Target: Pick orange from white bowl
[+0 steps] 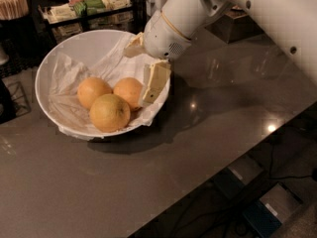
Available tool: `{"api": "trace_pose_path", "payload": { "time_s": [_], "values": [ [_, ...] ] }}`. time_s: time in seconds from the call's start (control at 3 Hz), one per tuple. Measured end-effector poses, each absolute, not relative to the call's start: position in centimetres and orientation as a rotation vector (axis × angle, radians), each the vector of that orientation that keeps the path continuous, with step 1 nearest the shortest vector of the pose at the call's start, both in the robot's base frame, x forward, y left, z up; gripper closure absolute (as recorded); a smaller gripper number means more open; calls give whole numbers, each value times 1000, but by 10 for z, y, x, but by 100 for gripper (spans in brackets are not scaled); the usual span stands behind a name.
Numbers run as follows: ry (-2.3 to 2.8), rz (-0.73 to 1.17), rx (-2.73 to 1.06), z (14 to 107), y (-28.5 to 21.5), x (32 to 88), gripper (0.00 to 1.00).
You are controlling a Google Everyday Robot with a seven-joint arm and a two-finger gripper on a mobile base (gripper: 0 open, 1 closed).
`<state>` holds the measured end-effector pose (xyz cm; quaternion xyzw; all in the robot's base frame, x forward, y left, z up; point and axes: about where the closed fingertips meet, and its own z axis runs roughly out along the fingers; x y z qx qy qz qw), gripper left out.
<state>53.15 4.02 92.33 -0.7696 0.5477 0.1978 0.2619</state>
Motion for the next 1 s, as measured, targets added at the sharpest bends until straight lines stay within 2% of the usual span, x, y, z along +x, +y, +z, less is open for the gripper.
{"api": "trace_pose_path", "payload": {
  "time_s": [1.0],
  "values": [
    [1493, 530, -2143, 890, 33, 562, 14]
  ]
}}
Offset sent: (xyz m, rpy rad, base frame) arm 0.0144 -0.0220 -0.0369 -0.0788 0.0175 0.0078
